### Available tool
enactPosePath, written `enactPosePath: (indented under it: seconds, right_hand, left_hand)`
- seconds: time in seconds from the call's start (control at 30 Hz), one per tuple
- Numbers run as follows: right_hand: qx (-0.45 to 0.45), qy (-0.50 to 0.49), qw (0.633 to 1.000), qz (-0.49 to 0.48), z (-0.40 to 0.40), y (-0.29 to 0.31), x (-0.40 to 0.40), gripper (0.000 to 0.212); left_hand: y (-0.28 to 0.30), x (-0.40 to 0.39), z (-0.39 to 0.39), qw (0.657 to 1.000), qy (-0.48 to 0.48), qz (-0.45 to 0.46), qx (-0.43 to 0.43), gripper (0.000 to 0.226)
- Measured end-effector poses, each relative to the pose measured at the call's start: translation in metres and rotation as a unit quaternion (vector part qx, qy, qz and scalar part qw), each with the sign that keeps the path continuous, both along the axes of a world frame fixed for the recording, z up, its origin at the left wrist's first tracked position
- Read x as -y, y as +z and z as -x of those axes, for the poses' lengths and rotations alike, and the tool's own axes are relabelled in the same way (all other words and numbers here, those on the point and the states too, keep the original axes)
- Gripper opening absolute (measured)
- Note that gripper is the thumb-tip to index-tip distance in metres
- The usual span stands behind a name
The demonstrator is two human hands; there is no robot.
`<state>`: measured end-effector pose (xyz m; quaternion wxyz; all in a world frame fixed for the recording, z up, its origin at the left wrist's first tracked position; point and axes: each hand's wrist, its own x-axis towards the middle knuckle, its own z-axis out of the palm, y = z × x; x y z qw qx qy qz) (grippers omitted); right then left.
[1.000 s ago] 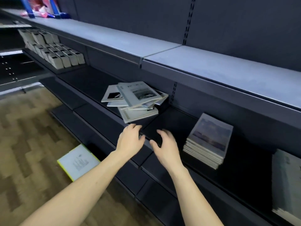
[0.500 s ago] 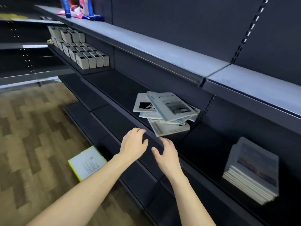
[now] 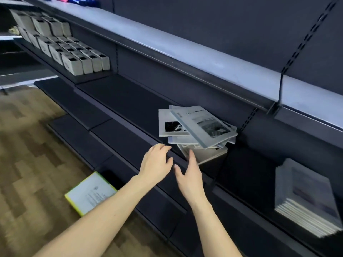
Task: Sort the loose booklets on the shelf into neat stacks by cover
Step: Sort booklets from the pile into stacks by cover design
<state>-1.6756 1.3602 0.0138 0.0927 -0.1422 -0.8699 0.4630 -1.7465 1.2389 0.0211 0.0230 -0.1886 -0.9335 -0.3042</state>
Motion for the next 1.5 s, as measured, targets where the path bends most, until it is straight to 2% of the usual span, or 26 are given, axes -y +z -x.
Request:
enactPosePath:
  seconds: [0.17, 0.3, 0.4, 0.47, 0.57, 0.73, 0.83, 0.93, 1.0, 1.07, 1.23, 1.33, 1.4, 1.5]
  right_hand:
    - [-0.057, -0.050, 0.997, -0.015, 0.043, 0.005, -0.003, 0.057]
    - [-0.098, -0.082, 0.989, -0.080, 0.098, 0.006, -0.006, 0.045]
    - [-0.081, -0.084, 0.981, -0.155, 0.144, 0.002, -0.007, 0.052]
    - [-0.022, -0.082, 0.974, -0.209, 0.166, 0.001, -0.011, 0.063]
    - [0.070, -0.105, 0.959, -0.253, 0.188, -0.004, -0.024, 0.071]
    - [0.082, -0.177, 0.924, -0.329, 0.202, -0.011, -0.034, 0.076]
    - [0.101, -0.199, 0.910, -0.349, 0.205, -0.004, -0.049, 0.066]
    - [0.083, -0.225, 0.907, -0.346, 0.207, -0.002, -0.047, 0.042]
    - [0.012, -0.234, 0.910, -0.343, 0.206, -0.005, -0.042, 0.025]
    - [-0.040, -0.280, 0.891, -0.356, 0.206, -0.010, -0.042, 0.010]
    - [-0.067, -0.352, 0.847, -0.391, 0.174, -0.010, -0.053, 0.032]
    - [-0.077, -0.370, 0.852, -0.363, 0.155, -0.009, -0.042, 0.041]
    - [-0.082, -0.381, 0.862, -0.324, 0.150, -0.006, -0.026, 0.034]
    - [-0.026, -0.390, 0.871, -0.298, 0.158, -0.002, -0.005, 0.021]
  left_hand:
    - [0.000, -0.008, 0.032, 0.999, -0.006, -0.012, -0.029, 0.044]
    - [0.001, -0.004, 0.061, 0.999, -0.003, 0.007, -0.050, 0.044]
    - [0.000, 0.002, 0.092, 0.997, 0.009, 0.026, -0.067, 0.040]
    - [-0.001, 0.006, 0.110, 0.997, 0.027, 0.032, -0.068, 0.037]
    - [-0.004, 0.006, 0.130, 0.998, 0.026, 0.045, -0.037, 0.048]
    - [-0.008, -0.006, 0.153, 0.998, -0.030, 0.046, -0.006, 0.077]
    - [-0.007, -0.011, 0.170, 0.992, -0.094, 0.074, 0.028, 0.090]
    - [-0.004, -0.012, 0.188, 0.980, -0.168, 0.092, 0.045, 0.096]
    - [-0.003, -0.013, 0.188, 0.979, -0.186, 0.074, 0.035, 0.094]
    - [-0.006, -0.010, 0.197, 0.975, -0.211, 0.070, 0.030, 0.092]
    - [-0.013, -0.002, 0.206, 0.961, -0.269, 0.060, 0.009, 0.075]
    - [-0.013, -0.008, 0.204, 0.949, -0.306, 0.071, -0.011, 0.067]
    - [-0.013, -0.012, 0.202, 0.943, -0.322, 0.071, -0.044, 0.056]
    - [-0.017, -0.014, 0.199, 0.946, -0.312, 0.044, -0.080, 0.044]
